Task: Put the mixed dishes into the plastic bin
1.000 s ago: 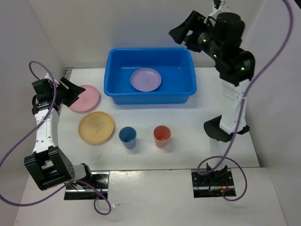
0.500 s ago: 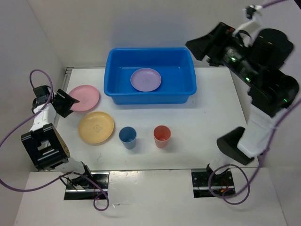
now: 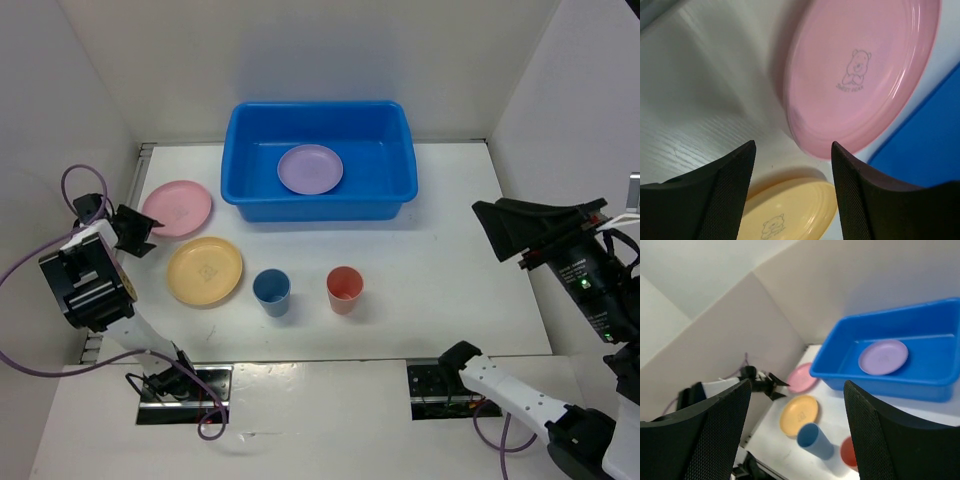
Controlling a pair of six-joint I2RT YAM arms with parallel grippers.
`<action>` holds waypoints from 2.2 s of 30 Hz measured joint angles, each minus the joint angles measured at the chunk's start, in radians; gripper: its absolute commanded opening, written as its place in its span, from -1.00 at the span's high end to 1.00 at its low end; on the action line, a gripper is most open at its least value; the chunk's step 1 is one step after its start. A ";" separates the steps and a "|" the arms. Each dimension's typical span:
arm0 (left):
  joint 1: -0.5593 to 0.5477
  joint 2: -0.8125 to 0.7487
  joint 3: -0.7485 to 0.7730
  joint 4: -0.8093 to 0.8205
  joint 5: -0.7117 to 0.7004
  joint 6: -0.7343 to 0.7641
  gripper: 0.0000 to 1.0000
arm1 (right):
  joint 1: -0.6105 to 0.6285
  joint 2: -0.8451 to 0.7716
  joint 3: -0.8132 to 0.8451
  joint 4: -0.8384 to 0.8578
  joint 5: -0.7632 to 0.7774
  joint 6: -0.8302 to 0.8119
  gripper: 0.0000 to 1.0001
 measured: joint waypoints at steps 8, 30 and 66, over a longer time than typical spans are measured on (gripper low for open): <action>0.005 0.081 0.042 0.066 -0.019 -0.053 -0.30 | 0.051 -0.001 -0.087 0.145 0.027 0.019 -0.59; -0.026 0.241 0.167 0.100 -0.048 -0.079 0.78 | 0.061 0.021 -0.133 0.190 0.036 0.043 -0.59; -0.753 0.636 1.343 -0.365 -0.167 0.013 1.00 | 0.062 -0.006 -0.240 0.213 0.046 0.109 -0.59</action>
